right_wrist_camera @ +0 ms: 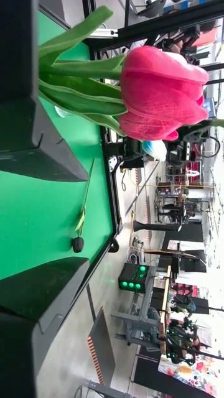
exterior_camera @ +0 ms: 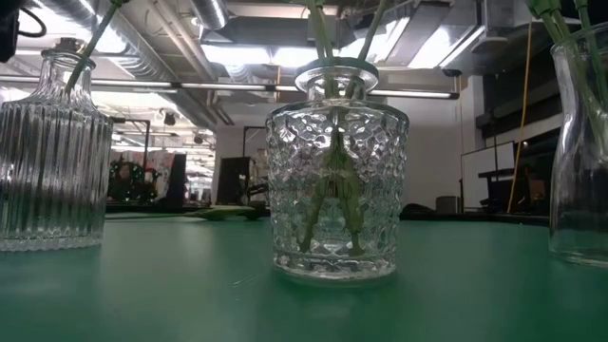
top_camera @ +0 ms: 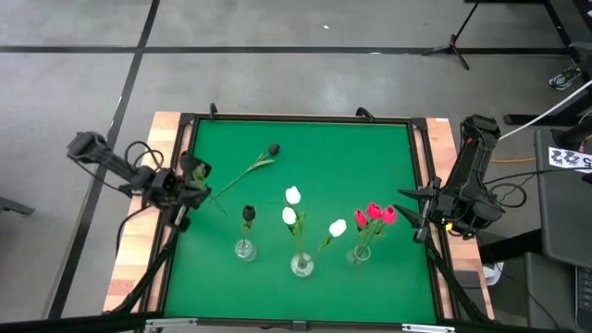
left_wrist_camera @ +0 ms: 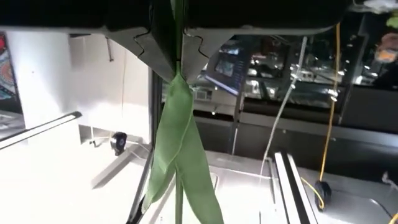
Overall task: Sort flowers into vase by color
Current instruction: Put the left black tulip into the left transparent vase
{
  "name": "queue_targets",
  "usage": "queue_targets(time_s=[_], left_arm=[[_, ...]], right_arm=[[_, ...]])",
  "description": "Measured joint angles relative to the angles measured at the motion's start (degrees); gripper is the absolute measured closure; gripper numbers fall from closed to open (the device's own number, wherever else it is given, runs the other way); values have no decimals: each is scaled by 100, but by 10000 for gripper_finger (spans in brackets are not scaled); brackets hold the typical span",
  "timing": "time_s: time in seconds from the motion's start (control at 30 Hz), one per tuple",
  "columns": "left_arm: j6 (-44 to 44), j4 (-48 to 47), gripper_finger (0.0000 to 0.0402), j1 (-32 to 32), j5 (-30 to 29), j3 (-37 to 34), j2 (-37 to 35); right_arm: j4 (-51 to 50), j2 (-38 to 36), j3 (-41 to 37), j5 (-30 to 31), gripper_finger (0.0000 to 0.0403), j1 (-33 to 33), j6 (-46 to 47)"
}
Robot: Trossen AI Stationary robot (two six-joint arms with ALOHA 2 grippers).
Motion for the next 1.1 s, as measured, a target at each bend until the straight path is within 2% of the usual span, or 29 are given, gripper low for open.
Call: queue_targets(time_s=[0.17, 0.33, 0.47, 0.63, 1.1], left_arm=[[287, 960, 401, -691, -503, -4, 833], [478, 2138, 401, -1031, -731, -4, 1864], [260, 2146, 401, -1055, -1040, 194, 2446], [133, 2147, 401, -1057, -1121, 523, 2964], [-297, 2147, 401, -1351, -1382, 776, 3596]], right_arm=[[-3, 0, 0, -2, 194, -1, 0], [-18, 0, 0, -1, 194, 0, -2], [-21, 0, 0, -2, 194, 1, -2], [-58, 0, 0, -65, 194, 0, -2], [-155, 0, 0, -90, 194, -1, -4]])
